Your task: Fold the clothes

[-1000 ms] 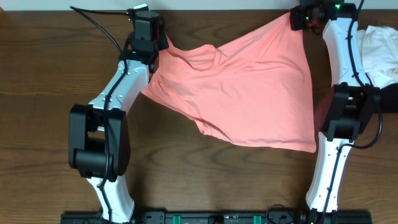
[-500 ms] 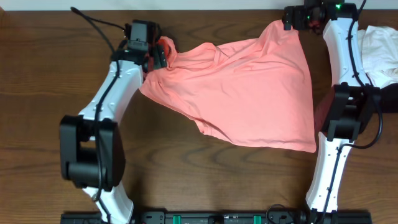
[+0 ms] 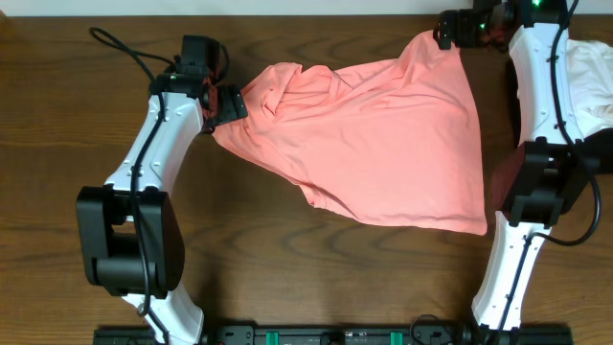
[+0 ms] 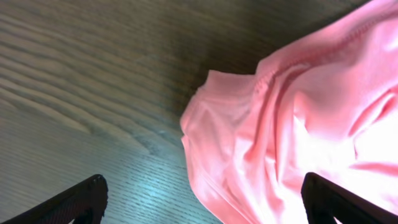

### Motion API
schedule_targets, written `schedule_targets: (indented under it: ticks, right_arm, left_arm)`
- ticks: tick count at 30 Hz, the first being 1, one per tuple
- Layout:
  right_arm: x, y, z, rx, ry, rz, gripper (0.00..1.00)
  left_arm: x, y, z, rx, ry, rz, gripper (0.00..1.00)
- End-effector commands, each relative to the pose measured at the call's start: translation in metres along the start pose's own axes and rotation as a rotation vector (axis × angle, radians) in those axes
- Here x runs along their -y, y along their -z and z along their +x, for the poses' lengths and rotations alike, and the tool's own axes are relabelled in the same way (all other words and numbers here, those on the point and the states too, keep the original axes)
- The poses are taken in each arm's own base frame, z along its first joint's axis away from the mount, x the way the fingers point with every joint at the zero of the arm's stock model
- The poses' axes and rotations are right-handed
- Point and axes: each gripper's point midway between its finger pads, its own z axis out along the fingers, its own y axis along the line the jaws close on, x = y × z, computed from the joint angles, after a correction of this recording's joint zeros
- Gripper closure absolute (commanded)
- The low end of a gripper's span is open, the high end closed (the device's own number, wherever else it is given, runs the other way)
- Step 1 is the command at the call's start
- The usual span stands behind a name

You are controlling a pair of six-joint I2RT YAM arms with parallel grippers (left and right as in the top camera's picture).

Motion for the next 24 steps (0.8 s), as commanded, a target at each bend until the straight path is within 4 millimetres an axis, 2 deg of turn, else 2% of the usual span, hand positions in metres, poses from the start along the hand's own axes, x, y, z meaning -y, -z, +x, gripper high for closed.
schedule_targets:
  ticks: [1,8,12,16,24]
  right_arm:
    - [-0.02,0.013,0.0,-0.002,-0.01,-0.093,0.01]
    - [-0.037,0.012,0.023,-0.096,0.06,-0.127,0.07]
    - [-0.042,0.011,0.025,-0.106,0.074,-0.13,0.08]
    - [-0.044,0.011,0.026,-0.107,0.075,-0.132,0.08]
    - [-0.044,0.012,0.031,-0.126,0.08,-0.133,0.08]
  left_arm:
    - [-0.001,-0.004,0.012,-0.033,0.009,0.008,0.05]
    - [0.0,-0.023,0.036,-0.084,0.02,0.056,0.08]
    - [0.006,-0.028,0.042,-0.105,0.057,0.116,0.12]
    - [0.014,-0.033,0.048,-0.112,0.063,0.163,0.21]
    - [0.009,-0.05,0.066,-0.117,0.073,0.162,0.3]
